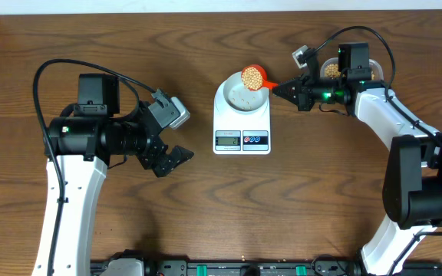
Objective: Scoop item into bowl and weigh 50g on scale
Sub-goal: 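Tip the red scoop to pour soybeans into the white bowl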
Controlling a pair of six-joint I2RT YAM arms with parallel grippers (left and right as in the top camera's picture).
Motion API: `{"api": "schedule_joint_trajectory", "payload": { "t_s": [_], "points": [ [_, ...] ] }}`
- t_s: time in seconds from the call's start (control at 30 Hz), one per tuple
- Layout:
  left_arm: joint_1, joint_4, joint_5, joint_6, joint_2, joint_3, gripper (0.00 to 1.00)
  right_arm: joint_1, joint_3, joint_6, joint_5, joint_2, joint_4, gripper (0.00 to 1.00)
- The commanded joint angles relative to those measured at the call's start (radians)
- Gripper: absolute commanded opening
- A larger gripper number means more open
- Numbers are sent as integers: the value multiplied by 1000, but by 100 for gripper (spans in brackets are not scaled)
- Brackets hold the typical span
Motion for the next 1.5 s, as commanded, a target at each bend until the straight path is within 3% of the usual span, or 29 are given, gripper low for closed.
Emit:
{"api": "schedule_joint_trajectory", "payload": {
  "t_s": [0.0, 1.47],
  "points": [
    [4, -3, 13, -2, -2, 15, 98, 4, 0, -56, -11, 12, 0, 1],
    [4, -3, 13, -2, -2, 15, 98, 61, 0, -107, 134, -5, -5, 1]
  ]
}}
